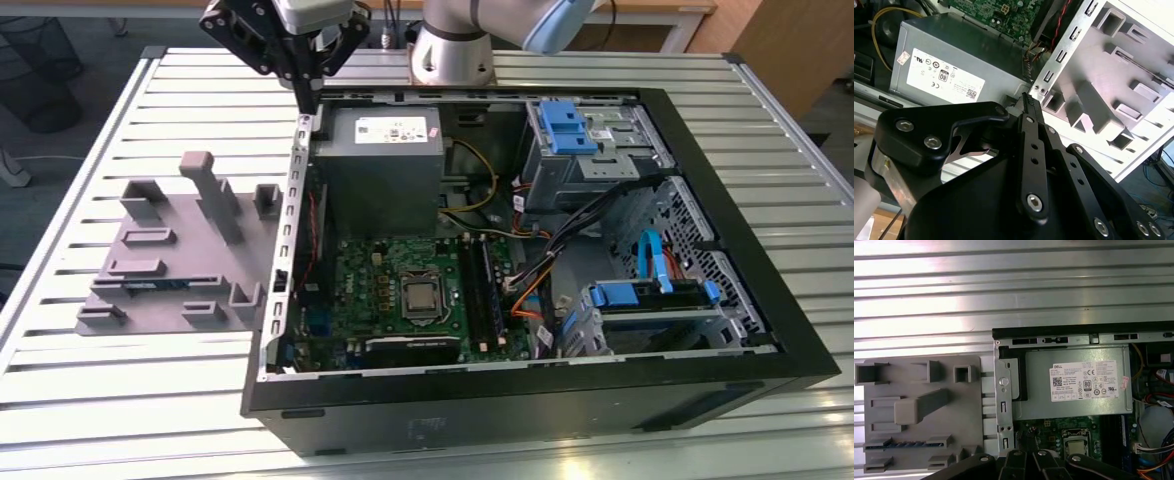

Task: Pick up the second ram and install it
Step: 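Reach for the second ram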

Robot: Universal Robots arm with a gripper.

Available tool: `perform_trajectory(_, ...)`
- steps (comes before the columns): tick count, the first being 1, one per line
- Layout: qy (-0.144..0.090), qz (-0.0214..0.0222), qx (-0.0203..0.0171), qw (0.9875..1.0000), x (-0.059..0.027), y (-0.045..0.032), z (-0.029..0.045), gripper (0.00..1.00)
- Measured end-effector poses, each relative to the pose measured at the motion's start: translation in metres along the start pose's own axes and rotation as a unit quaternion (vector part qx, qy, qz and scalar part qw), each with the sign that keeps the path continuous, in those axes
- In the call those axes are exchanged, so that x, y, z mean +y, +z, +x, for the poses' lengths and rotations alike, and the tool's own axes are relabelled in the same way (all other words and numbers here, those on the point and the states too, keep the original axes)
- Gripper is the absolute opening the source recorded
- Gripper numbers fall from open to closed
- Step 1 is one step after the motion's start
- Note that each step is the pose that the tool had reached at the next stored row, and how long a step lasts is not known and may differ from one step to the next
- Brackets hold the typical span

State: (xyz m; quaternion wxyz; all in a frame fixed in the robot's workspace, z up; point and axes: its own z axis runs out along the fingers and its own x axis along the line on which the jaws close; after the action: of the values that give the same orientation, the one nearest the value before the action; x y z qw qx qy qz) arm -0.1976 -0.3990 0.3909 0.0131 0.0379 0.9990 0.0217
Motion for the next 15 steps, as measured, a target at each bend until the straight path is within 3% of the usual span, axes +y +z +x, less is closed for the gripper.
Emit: perform_trajectory(15,0.000,0.0000,0.0000,1.0000,-0.0006,-0.0002,0.0085,0.11)
